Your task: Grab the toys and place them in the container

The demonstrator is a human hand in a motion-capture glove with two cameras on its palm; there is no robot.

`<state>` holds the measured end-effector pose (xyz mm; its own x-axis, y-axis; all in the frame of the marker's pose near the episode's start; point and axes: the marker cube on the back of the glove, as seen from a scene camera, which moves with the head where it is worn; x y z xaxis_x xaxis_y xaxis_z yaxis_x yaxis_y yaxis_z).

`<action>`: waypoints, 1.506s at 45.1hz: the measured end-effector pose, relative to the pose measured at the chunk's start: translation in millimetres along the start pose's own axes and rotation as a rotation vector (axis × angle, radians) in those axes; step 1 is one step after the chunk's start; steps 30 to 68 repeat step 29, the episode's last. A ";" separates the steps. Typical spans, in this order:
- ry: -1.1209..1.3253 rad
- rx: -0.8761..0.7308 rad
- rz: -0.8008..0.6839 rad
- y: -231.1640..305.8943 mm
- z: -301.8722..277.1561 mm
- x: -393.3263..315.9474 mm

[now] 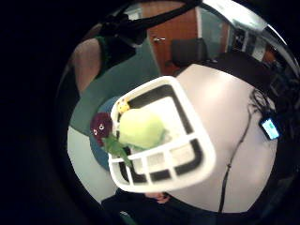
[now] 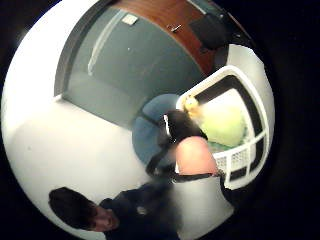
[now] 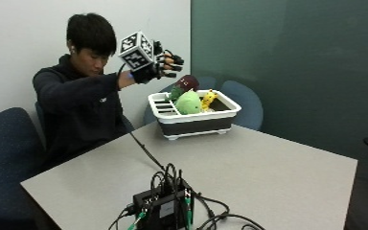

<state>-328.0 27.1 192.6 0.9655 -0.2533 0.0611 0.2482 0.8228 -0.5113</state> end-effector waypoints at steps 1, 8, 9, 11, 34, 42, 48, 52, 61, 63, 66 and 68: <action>0.011 0.010 0.010 4.4 -9.0 10.2; 0.079 0.110 0.072 62.5 -55.4 74.9; 0.088 0.124 0.084 72.5 -60.9 85.9; 0.109 0.145 0.106 90.0 -71.7 110.3; -0.042 0.461 0.434 162.0 -136.3 270.9; -0.042 0.461 0.434 162.0 -136.3 270.9; -0.042 0.461 0.434 162.0 -136.3 270.9; -0.042 0.461 0.434 162.0 -136.3 270.9; -0.042 0.461 0.434 162.0 -136.3 270.9; -0.042 0.461 0.434 162.0 -136.3 270.9; -0.042 0.461 0.434 162.0 -136.3 270.9; -0.042 0.461 0.434 162.0 -136.3 270.9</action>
